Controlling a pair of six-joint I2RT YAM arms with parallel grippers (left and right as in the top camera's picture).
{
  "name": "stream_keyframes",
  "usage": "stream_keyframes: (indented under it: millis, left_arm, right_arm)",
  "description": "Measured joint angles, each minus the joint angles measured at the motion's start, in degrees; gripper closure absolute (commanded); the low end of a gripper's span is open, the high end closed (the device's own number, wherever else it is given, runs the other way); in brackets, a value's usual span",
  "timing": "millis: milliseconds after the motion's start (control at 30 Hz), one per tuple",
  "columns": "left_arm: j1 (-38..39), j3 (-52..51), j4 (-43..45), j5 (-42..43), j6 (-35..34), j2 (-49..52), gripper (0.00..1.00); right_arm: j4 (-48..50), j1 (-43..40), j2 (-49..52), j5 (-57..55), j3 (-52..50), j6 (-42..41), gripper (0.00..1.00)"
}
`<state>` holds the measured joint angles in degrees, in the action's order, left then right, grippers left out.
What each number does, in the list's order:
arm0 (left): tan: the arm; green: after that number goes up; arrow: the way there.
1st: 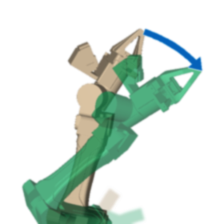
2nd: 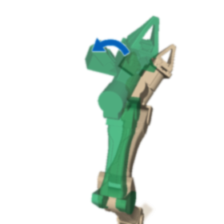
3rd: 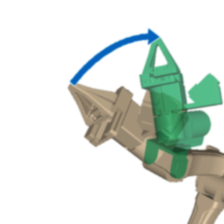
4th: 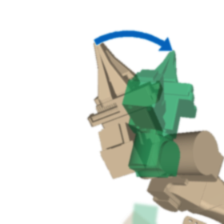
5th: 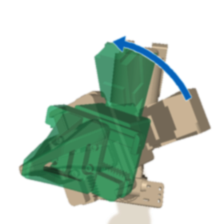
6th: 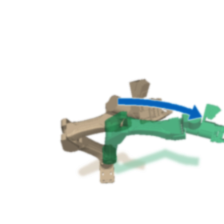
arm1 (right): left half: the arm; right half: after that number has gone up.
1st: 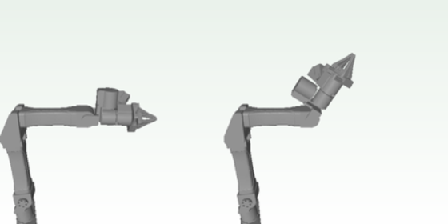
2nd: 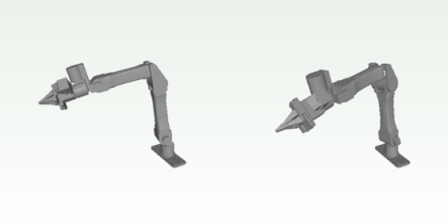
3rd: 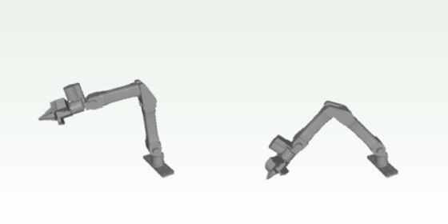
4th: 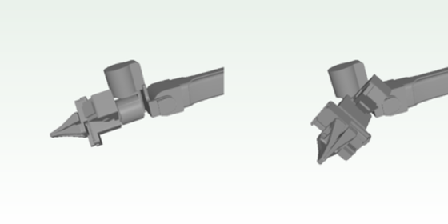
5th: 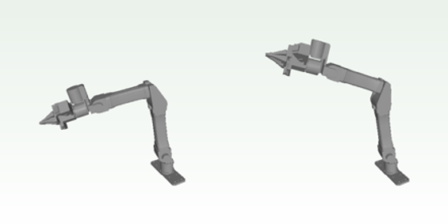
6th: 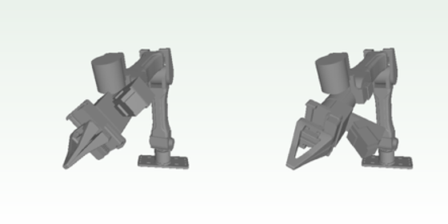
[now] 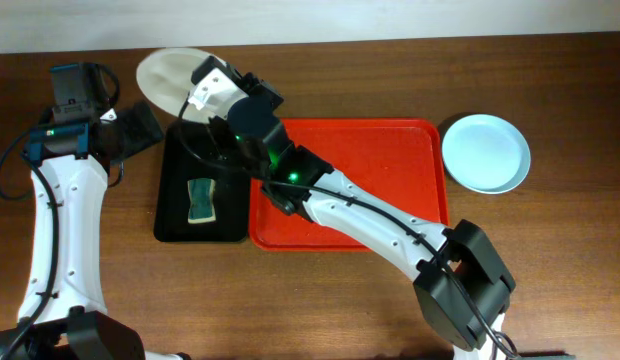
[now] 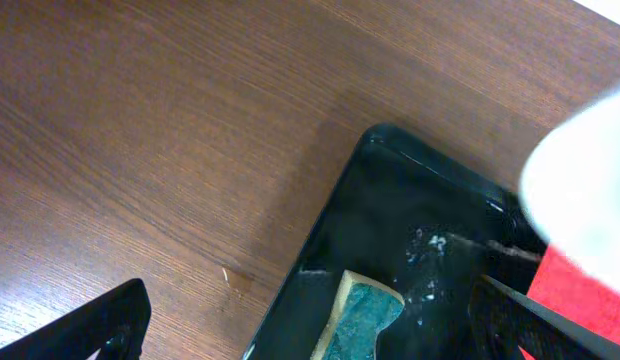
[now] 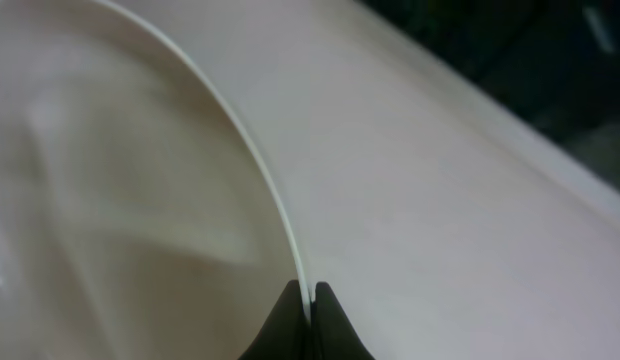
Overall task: Clean dirty plates on tray and stack at the side
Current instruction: 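Lift the white plate off the red tray with the right gripper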
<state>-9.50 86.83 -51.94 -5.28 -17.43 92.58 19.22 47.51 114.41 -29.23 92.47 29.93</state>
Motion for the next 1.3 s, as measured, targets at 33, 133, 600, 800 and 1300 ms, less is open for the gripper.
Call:
stream_keyframes:
  millis: [33, 133, 600, 800, 1300]
  left_arm:
    - [0.0, 0.0, 0.02, -0.02, 0.0, 0.0, 0.01]
    - [0.0, 0.0, 0.0, -0.02, 0.0, 0.0, 0.0]
    - [0.0, 0.0, 0.02, -0.02, 0.0, 0.0, 0.01]
    - [0.0, 0.0, 0.02, -0.02, 0.0, 0.0, 0.01]
    - [0.0, 0.0, 0.0, -0.04, -0.02, 0.0, 0.01]
  right_arm:
    - [1.57, 0.02, -0.02, -0.5, 0.0, 1.01, 0.96]
    - [4.31, 0.02, 0.0, -1.4, 0.0, 5.22, 0.96]
    - [6.6, 0.02, 0.04, -1.86, 0.0, 12.02, 0.96]
    - [6.54, 0.02, 0.04, -2.12, 0.0, 12.11, 0.96]
    - [-32.02, -2.14, 0.15, 4.85, 0.39, -27.87, 0.96]
